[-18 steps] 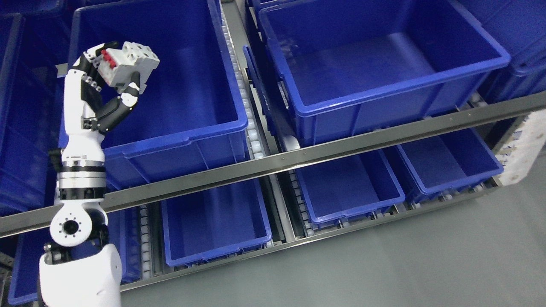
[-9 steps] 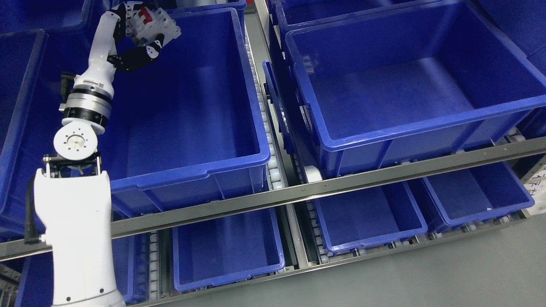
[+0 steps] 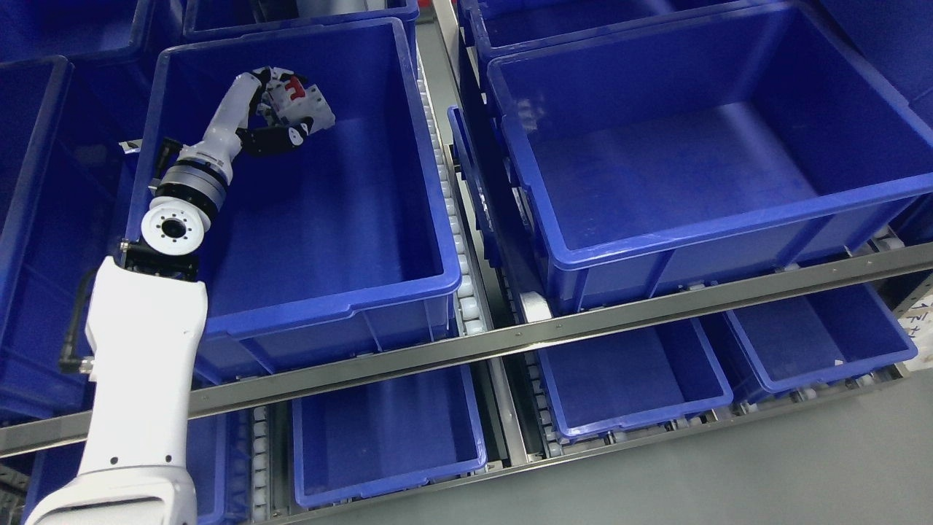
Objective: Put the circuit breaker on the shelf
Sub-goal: 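Lower the left hand into the bin and open the fingers, then withdraw the open left hand away from the released breaker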
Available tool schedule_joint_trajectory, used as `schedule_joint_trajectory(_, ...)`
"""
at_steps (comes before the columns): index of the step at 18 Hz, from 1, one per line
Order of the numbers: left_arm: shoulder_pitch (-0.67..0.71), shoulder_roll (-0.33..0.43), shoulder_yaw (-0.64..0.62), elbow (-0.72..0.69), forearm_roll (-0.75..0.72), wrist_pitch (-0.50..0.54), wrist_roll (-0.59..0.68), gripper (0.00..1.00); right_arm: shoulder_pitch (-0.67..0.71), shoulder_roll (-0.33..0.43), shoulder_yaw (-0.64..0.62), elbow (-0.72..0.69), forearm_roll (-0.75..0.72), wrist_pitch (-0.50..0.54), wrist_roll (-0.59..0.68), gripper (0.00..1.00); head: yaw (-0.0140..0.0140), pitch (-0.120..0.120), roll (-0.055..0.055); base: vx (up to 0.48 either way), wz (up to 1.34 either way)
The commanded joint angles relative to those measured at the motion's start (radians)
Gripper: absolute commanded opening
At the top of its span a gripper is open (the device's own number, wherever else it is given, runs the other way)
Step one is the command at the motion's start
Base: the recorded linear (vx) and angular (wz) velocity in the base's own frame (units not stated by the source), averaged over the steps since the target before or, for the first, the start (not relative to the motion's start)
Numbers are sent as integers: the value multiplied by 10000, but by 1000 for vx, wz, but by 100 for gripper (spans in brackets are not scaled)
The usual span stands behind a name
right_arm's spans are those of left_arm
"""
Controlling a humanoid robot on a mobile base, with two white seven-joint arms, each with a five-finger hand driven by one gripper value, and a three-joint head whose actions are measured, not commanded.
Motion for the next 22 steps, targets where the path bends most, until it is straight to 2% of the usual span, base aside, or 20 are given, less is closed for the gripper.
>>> schedule_joint_trajectory(1,-415,133,-869,3271,-329,31,25,29,-1,-175,199,1,0,164,-10,100,0,0,0,0,0)
schedule_joint_trajectory(5,-446,147,-853,3409,-329,62,71,48,-1,-175,199,1,0,164,-11,100,0,0,0,0,0)
schedule_joint_trajectory(8,-797,148,-761,3409,-314,47,86,69,-1,-175,199,1,0,164,-11,100,0,0,0,-10,-8)
schedule_joint_trajectory(10,-1058,178,-746,3363,-314,47,284,87,-1,-175,199,1,0,164,-26,100,0,0,0,-15,0)
schedule_joint_trajectory(13,-1289,209,-731,2982,-298,32,1219,98,-1,-175,199,1,0,149,-26,100,0,0,0,-23,2)
schedule_joint_trajectory(15,-1366,163,-457,2217,-161,31,1527,99,-1,-175,199,1,0,149,-11,100,0,0,0,-26,0)
schedule_joint_trajectory(17,-1351,-324,1422,1159,495,62,1940,100,-1,-175,199,1,0,164,-26,100,0,0,0,-29,-2)
schedule_joint_trajectory(18,-1351,-966,2450,653,940,108,2064,100,-1,-175,199,1,0,164,-26,100,0,0,0,-31,0)
schedule_joint_trajectory(20,-1214,-1350,3667,-648,1250,124,2020,100,-1,-175,199,1,0,148,-26,100,0,0,0,-44,-24)
schedule_joint_trajectory(22,-588,-1350,3856,-2121,2028,336,2004,100,-1,-175,199,1,-15,149,-10,100,0,0,0,-92,-3)
